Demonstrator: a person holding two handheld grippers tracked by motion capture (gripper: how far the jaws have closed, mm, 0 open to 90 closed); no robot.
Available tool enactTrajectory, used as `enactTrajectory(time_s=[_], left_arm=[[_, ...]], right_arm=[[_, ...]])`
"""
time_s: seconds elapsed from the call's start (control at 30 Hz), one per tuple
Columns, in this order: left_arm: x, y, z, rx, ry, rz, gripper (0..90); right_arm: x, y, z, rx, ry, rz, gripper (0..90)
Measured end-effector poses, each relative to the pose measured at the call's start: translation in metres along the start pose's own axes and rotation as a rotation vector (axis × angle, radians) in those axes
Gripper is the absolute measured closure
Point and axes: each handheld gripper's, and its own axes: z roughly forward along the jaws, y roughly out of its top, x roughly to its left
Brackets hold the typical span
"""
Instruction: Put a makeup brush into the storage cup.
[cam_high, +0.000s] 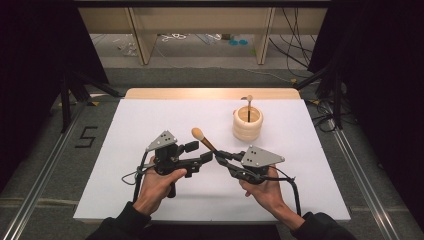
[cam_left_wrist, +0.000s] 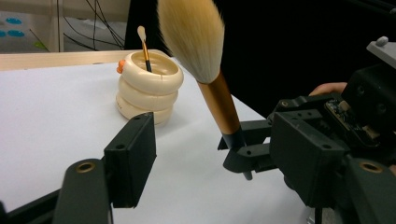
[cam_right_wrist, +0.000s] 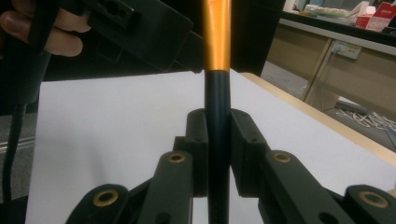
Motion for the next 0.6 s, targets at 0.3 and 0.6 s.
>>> enactTrajectory(time_s=[0.3,0.6], left_arm=[[-0.0005,0.0003,0.0052,-0.033,-0.011,-0.024,37.0],[-0.0002,-0.0004,0.0066,-0.062,-0.022,-0.041,44.7]], right_arm=[[0.0020,0.0006,0.0022,-0.018,0.003,0.011,78.8],[0.0017,0.0004,0.0044,-0.040,0.008,0.035,78.8]])
